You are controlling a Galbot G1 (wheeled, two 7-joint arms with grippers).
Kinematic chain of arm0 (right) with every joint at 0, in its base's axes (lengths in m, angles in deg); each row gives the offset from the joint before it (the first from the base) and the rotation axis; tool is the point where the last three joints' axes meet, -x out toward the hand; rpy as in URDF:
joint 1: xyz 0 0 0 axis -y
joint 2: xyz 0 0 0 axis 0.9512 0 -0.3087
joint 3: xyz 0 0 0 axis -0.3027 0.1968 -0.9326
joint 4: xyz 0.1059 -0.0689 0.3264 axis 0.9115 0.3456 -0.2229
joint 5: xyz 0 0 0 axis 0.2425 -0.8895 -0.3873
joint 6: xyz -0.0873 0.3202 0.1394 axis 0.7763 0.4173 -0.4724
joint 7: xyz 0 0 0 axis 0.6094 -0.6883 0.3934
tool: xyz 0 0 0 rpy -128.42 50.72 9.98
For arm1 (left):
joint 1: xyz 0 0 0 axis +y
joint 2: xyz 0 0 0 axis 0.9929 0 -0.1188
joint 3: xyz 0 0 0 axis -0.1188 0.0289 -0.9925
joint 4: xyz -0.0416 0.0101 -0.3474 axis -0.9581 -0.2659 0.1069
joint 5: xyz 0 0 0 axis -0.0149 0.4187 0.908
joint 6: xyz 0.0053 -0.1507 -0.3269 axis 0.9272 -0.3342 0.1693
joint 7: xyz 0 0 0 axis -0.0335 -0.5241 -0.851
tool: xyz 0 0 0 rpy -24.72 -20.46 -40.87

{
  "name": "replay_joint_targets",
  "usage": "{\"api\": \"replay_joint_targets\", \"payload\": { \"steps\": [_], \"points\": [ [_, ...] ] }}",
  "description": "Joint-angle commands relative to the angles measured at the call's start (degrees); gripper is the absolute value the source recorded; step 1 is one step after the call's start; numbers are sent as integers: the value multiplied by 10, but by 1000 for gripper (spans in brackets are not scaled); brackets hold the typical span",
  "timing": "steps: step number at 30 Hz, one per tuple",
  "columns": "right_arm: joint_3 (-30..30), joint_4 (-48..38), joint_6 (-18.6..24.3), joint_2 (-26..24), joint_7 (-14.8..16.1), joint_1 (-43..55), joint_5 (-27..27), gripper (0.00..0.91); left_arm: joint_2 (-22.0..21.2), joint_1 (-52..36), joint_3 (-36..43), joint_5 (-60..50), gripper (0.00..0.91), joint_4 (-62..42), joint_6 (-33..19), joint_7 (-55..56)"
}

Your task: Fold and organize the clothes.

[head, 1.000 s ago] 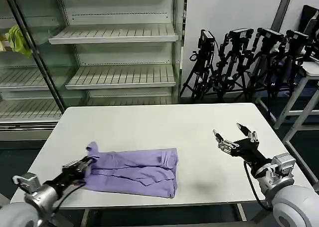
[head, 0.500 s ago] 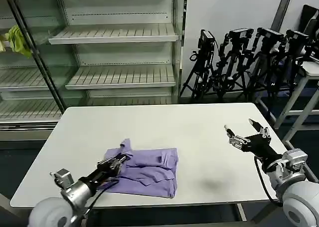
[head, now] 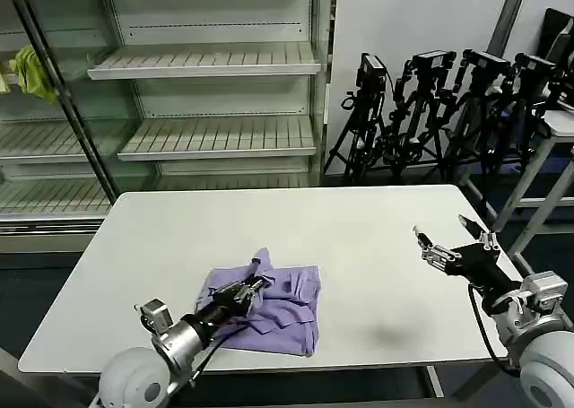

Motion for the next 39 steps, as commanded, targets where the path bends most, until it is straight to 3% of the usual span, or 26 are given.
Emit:
{"api": "replay_joint_targets", "payload": {
  "steps": [1, 20, 22, 25, 39],
  "points": [
    [-17, 2, 1, 4, 1, -19, 0, 907, -8, -7, 39, -10, 101, 20, 2, 0],
    [-12, 9, 1, 23, 4, -34, 14, 907, -19, -16, 65, -31, 101, 10, -2, 2],
    [-12, 9, 1, 24, 4, -34, 14, 907, -19, -18, 66, -31, 242, 9, -2, 1],
    [-10, 10, 1, 26, 4, -35, 16, 907, -18, -22, 67, -33, 907, 6, -7, -3],
    [2, 13, 0, 37, 7, -37, 27, 907, -2, -22, 28, -29, 907, 29, -12, -3]
  ]
}}
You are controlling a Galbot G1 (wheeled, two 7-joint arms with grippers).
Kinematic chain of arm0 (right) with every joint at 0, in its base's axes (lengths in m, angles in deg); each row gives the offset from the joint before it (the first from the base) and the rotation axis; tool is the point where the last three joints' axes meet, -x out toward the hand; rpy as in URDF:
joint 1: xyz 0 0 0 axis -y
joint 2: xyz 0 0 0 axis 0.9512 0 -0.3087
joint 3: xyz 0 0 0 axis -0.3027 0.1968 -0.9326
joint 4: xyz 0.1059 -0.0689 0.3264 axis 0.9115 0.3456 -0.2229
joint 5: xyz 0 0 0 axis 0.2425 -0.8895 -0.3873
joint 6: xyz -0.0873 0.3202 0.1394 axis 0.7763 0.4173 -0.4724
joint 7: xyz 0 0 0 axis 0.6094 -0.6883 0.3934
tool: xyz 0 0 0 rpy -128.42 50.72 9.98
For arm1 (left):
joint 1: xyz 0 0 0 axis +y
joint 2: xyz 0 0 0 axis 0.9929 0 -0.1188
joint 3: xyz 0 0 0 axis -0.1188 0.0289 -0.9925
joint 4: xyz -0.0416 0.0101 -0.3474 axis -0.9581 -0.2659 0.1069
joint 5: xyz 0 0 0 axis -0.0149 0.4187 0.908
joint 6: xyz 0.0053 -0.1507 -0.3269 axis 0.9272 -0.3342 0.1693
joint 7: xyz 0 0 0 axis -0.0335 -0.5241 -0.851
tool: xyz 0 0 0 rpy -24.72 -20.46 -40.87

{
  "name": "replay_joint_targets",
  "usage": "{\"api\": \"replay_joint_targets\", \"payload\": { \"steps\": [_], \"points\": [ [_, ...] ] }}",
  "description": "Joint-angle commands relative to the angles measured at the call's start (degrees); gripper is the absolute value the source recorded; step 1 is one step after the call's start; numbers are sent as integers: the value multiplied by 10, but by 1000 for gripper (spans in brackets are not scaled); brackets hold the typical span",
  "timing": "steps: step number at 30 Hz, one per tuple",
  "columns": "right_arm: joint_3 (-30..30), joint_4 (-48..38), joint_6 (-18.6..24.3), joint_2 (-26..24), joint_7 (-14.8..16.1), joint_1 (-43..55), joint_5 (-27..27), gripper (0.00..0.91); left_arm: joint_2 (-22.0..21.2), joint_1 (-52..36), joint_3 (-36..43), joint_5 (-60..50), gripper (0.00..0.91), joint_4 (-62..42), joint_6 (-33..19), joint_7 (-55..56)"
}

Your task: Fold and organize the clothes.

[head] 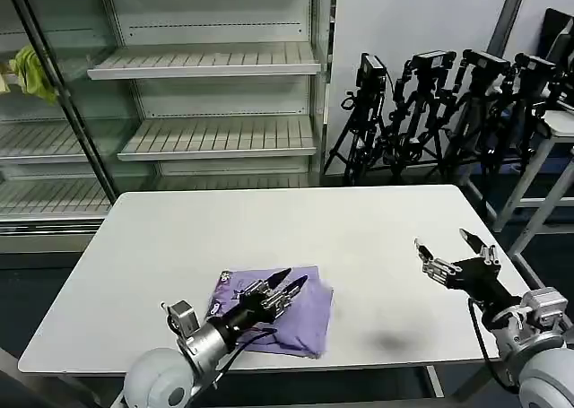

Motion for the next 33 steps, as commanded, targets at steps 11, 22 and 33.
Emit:
{"api": "replay_joint_targets", "payload": {
  "steps": [11, 22, 33],
  "points": [
    [26, 2, 3, -4, 6, 34, 1, 907, 56, 95, -182, -34, 907, -35, -14, 4],
    [7, 8, 10, -13, 12, 38, -21, 907, 8, 167, -196, -63, 907, -58, -16, 7],
    [11, 17, 13, -1, 14, 38, -19, 907, 2, 203, -184, -80, 907, -33, -15, 4]
  ]
}}
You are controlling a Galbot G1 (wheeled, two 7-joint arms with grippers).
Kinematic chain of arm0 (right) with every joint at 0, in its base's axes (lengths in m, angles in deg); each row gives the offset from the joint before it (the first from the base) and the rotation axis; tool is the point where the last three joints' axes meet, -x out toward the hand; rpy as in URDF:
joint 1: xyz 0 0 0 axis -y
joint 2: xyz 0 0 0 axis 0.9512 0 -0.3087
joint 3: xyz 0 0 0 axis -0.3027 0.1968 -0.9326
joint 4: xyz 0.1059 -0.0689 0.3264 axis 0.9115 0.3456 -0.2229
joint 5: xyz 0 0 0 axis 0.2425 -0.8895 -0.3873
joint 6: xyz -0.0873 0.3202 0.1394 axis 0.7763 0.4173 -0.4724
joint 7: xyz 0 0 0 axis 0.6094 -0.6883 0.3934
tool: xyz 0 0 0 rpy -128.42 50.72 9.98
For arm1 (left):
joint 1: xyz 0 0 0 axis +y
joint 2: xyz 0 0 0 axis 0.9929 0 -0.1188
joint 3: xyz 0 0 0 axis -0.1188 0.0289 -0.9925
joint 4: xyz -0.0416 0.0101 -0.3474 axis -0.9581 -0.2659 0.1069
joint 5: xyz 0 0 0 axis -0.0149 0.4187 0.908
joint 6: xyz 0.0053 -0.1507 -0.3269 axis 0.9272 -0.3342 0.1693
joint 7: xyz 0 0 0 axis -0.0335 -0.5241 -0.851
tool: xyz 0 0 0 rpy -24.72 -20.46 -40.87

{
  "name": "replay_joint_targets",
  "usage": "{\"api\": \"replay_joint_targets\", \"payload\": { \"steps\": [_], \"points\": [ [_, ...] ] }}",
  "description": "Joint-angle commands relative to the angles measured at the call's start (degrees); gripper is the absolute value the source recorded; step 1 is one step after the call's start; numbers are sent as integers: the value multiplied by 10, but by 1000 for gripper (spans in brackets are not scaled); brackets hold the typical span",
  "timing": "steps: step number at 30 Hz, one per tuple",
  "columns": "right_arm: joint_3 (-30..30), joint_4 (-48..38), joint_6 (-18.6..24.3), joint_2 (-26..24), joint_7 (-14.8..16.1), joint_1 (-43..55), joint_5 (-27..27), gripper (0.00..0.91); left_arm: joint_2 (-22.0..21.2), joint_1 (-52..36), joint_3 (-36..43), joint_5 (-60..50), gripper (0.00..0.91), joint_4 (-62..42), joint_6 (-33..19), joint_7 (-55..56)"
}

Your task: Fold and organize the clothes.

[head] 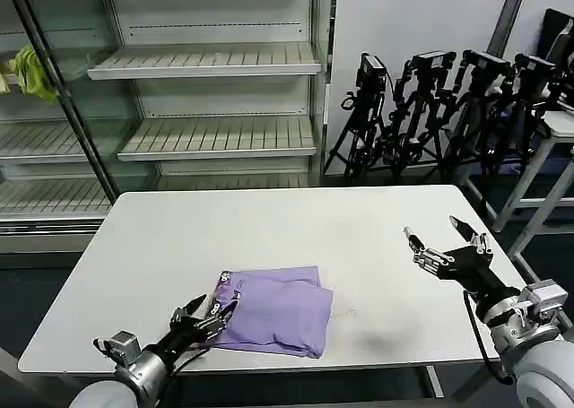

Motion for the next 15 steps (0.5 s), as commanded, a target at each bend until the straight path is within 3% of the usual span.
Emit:
{"api": "replay_joint_targets", "payload": {
  "steps": [1, 8, 11, 13, 15],
  "points": [
    [-3, 6, 1, 5, 1, 0, -4, 907, -8, 48, -13, -18, 907, 7, 0, -2],
    [-5, 13, 1, 12, 0, -6, -2, 907, -10, 44, -7, -19, 907, 11, -1, -6],
    [-3, 13, 0, 15, 0, -6, -2, 907, -11, 42, -6, -18, 786, 11, -2, -7],
    [-2, 13, 0, 18, 0, -8, 0, 907, -10, 41, -6, -18, 645, 10, -3, -7],
    [-2, 14, 1, 20, 0, -10, 2, 907, -10, 41, -6, -18, 584, 10, -4, -8]
  ]
}}
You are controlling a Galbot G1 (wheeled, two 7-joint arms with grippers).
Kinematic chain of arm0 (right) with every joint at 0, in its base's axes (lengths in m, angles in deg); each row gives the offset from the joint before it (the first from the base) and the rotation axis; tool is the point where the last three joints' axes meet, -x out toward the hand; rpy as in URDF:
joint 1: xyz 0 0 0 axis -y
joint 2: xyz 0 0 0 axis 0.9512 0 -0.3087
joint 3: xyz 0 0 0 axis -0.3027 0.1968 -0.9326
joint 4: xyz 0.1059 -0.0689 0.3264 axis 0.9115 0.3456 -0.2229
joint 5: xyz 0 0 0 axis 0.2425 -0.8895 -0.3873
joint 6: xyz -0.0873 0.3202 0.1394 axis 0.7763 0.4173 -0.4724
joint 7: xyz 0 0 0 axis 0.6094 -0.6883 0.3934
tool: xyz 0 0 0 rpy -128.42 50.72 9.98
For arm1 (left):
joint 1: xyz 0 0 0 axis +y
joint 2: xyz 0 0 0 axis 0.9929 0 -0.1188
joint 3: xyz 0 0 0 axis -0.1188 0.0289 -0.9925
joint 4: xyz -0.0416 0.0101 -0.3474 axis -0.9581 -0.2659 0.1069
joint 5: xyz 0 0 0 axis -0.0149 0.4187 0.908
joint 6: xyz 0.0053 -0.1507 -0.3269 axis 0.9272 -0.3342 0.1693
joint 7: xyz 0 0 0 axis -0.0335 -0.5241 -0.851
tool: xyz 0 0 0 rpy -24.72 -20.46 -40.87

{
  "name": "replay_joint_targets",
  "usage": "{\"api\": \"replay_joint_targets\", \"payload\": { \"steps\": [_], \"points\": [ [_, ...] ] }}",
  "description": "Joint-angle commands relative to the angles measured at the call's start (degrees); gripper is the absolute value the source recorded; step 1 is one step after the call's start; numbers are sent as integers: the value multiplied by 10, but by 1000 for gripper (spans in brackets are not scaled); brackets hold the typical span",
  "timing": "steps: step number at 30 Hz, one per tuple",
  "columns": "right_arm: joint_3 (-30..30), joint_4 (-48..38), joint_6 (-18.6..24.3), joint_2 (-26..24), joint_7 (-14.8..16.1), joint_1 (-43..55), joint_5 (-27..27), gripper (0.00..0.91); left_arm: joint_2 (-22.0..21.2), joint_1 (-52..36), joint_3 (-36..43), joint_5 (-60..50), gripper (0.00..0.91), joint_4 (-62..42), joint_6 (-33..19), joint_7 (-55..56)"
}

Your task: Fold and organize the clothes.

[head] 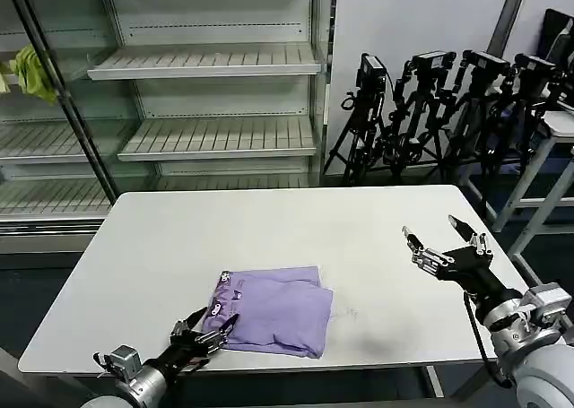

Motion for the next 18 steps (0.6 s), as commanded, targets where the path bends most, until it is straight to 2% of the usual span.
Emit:
{"api": "replay_joint_targets", "payload": {
  "steps": [1, 4, 8, 11, 14, 18],
  "points": [
    [1, 2, 0, 7, 0, -5, 2, 907, -1, 10, -3, -4, 564, -2, -2, -1],
    [1, 2, 0, 10, 0, -8, 4, 907, 0, 7, -1, -3, 494, -3, -3, -2],
    [1, 5, 0, 10, -1, -8, 4, 907, 2, 4, 0, -2, 302, -3, -3, -3],
    [1, 5, 0, 9, -1, -7, 4, 907, 4, 3, 0, -1, 232, -2, -3, -3],
    [1, 5, 0, 9, -2, -8, 4, 907, 6, 2, 0, 2, 191, 0, -4, -3],
    [2, 5, 0, 11, -1, -8, 5, 907, 9, 1, -2, 4, 191, 3, -4, -3]
  ]
}}
